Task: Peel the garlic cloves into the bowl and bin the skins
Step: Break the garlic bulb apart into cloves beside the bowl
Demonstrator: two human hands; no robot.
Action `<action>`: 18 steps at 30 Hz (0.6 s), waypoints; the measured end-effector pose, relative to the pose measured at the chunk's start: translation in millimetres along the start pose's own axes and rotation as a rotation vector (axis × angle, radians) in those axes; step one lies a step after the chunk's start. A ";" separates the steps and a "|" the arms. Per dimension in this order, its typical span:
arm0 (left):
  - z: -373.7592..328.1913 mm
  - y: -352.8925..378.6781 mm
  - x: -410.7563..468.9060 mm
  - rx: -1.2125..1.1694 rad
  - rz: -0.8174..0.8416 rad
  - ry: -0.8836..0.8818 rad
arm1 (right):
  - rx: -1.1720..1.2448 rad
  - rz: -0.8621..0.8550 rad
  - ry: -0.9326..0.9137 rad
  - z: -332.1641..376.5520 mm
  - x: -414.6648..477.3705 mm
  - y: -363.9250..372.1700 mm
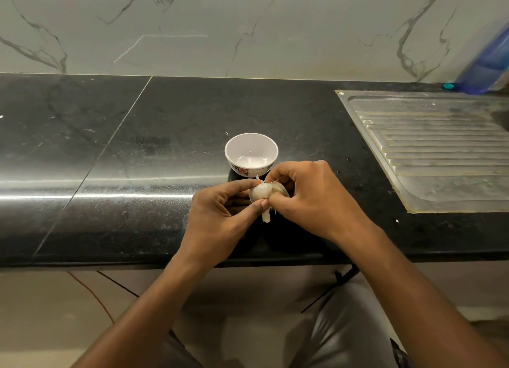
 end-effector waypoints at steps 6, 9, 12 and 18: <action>4.5 -1.9 1.4 0.013 -0.016 -0.033 | 0.161 0.056 0.028 -3.6 1.3 -9.0; 4.2 -0.6 0.8 0.039 -0.002 -0.034 | 0.177 0.081 0.029 -4.9 0.9 -11.5; 2.8 0.0 0.9 0.033 0.000 -0.038 | 0.163 0.090 0.030 -6.8 2.0 -13.5; 3.5 0.1 1.2 0.029 -0.004 -0.045 | 0.185 0.092 0.038 -10.1 2.6 -14.1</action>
Point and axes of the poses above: each hand's wrist, its own x-axis towards the middle knuckle, its own y-axis out of the palm, z = x × y, the point moved 3 cm from there along x, towards the middle knuckle, and after that the axes turned 15 degrees about y, right-handed, at the moved point
